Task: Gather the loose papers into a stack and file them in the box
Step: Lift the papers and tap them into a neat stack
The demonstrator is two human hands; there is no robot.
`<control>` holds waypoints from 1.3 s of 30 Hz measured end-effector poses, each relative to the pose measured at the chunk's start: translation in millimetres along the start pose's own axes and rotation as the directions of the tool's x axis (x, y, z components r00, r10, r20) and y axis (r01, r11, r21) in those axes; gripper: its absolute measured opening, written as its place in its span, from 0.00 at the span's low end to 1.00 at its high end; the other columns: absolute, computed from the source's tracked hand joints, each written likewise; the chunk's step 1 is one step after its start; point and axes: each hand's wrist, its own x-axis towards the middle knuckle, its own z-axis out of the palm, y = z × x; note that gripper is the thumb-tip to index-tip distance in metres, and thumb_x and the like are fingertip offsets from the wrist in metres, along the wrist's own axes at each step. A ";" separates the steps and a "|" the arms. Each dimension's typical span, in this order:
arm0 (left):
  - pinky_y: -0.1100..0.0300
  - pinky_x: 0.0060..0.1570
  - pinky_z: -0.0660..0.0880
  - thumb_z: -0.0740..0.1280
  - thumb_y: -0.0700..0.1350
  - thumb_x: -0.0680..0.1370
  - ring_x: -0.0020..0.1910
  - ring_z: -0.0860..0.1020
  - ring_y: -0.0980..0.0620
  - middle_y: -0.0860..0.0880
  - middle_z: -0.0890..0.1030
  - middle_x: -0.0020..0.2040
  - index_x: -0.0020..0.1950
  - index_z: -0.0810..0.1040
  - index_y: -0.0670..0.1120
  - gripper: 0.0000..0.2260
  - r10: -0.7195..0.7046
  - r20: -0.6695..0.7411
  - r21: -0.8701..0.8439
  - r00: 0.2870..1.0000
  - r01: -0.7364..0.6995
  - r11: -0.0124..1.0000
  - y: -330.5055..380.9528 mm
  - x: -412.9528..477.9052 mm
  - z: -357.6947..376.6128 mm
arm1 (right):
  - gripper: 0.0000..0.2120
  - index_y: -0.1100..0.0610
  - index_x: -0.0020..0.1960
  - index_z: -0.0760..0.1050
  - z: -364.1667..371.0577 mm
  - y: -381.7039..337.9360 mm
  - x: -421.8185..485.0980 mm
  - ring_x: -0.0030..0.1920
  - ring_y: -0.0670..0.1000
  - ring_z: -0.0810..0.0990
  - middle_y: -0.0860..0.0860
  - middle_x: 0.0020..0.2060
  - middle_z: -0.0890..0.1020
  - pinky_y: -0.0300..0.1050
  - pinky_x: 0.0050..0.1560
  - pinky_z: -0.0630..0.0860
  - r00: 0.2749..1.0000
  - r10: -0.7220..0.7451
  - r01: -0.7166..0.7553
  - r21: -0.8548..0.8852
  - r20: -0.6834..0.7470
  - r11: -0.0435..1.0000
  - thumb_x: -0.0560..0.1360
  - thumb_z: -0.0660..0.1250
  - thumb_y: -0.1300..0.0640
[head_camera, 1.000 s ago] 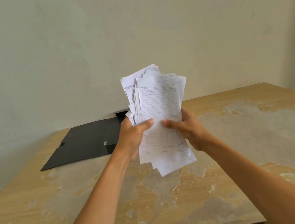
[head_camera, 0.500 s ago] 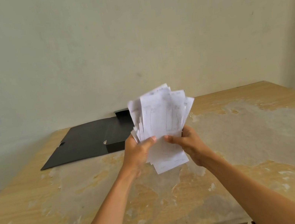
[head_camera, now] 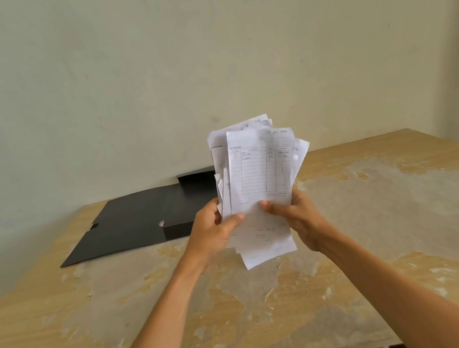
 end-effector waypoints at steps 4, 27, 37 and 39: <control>0.61 0.42 0.79 0.68 0.42 0.76 0.47 0.82 0.55 0.53 0.83 0.50 0.58 0.76 0.50 0.12 0.017 -0.039 -0.060 0.999 -0.019 0.998 2.8 0.8 1.7 | 0.24 0.60 0.64 0.72 -0.6 -1.6 -0.4 0.57 0.57 0.81 0.57 0.57 0.82 0.51 0.53 0.79 0.994 0.046 -0.042 -0.040 0.094 0.998 0.70 0.73 0.61; 0.52 0.49 0.80 0.69 0.35 0.73 0.53 0.82 0.45 0.44 0.83 0.54 0.61 0.77 0.44 0.17 -0.007 -0.030 -0.296 1.000 -0.002 0.955 -3.2 -0.9 18.2 | 0.21 0.64 0.63 0.73 3.5 -8.2 2.6 0.54 0.58 0.82 0.59 0.55 0.82 0.51 0.52 0.80 0.990 0.023 -0.027 0.026 0.137 0.999 0.72 0.71 0.63; 0.60 0.41 0.79 0.72 0.32 0.70 0.49 0.83 0.50 0.47 0.84 0.51 0.59 0.74 0.44 0.20 0.037 -0.118 -0.287 0.992 -0.070 0.955 17.4 11.5 -3.0 | 0.19 0.62 0.59 0.77 -2.1 -32.1 9.3 0.51 0.55 0.84 0.57 0.52 0.84 0.47 0.47 0.81 0.990 0.050 -0.029 -0.161 0.131 0.987 0.69 0.74 0.61; 0.58 0.43 0.80 0.72 0.33 0.70 0.50 0.83 0.49 0.46 0.83 0.52 0.59 0.76 0.44 0.19 0.043 -0.078 -0.275 0.996 -0.063 0.959 19.7 11.6 -0.2 | 0.21 0.64 0.59 0.76 0.4 -25.8 8.3 0.52 0.57 0.83 0.58 0.53 0.83 0.48 0.49 0.81 0.991 0.056 -0.037 -0.147 0.125 0.988 0.68 0.73 0.60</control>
